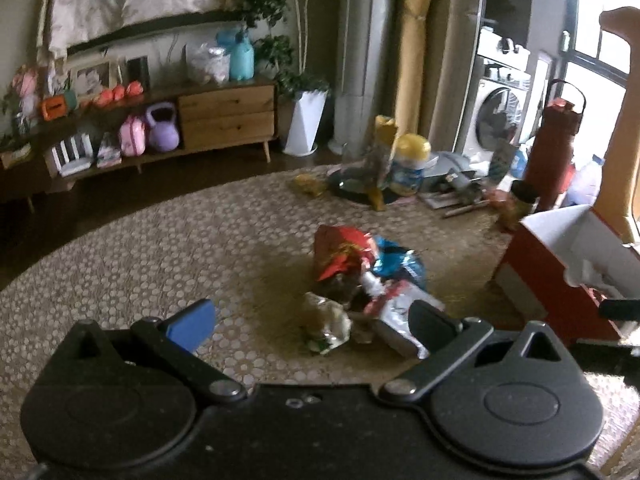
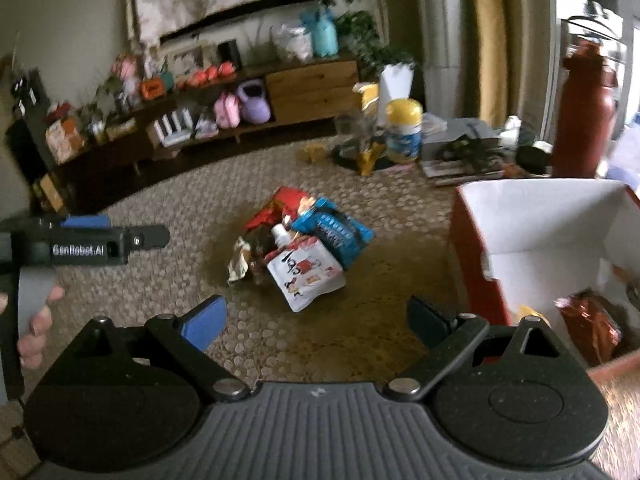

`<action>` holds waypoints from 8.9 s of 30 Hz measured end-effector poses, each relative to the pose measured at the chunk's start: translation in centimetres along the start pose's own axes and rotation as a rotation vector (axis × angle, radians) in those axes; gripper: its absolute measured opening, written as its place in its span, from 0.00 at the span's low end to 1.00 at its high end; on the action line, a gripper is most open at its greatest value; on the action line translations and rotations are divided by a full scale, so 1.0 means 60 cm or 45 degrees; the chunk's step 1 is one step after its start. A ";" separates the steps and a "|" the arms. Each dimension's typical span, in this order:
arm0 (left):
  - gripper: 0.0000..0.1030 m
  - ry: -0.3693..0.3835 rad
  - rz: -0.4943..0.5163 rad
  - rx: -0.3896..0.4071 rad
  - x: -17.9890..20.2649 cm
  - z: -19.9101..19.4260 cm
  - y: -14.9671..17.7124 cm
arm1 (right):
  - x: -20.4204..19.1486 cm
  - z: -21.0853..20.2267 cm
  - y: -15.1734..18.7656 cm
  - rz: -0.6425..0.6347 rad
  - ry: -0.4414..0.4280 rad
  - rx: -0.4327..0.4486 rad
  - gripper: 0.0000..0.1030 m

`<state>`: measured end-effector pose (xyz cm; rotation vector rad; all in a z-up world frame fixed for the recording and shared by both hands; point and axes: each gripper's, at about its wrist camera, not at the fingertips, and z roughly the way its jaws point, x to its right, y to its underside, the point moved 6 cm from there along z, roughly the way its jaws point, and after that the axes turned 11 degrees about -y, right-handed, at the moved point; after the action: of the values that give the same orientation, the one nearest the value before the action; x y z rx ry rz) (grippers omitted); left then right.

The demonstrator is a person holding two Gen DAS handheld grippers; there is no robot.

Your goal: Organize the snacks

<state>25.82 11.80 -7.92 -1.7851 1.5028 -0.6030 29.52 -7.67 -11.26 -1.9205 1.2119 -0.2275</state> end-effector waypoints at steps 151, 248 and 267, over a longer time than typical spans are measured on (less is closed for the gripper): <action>0.29 0.363 0.025 -0.320 -0.005 -0.069 0.097 | -0.013 -0.048 0.111 0.013 -0.003 -0.004 0.66; 0.44 0.437 0.432 -0.105 0.519 -0.040 -0.040 | 0.362 -0.195 0.010 0.204 0.432 0.257 0.66; 0.45 0.339 0.662 -0.188 0.639 0.074 0.010 | 0.486 -0.093 0.034 0.330 0.531 0.108 0.66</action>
<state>36.87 -24.56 -14.80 -1.3624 2.1430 -0.4830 40.24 -34.87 -16.89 -1.6679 1.6808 -0.5508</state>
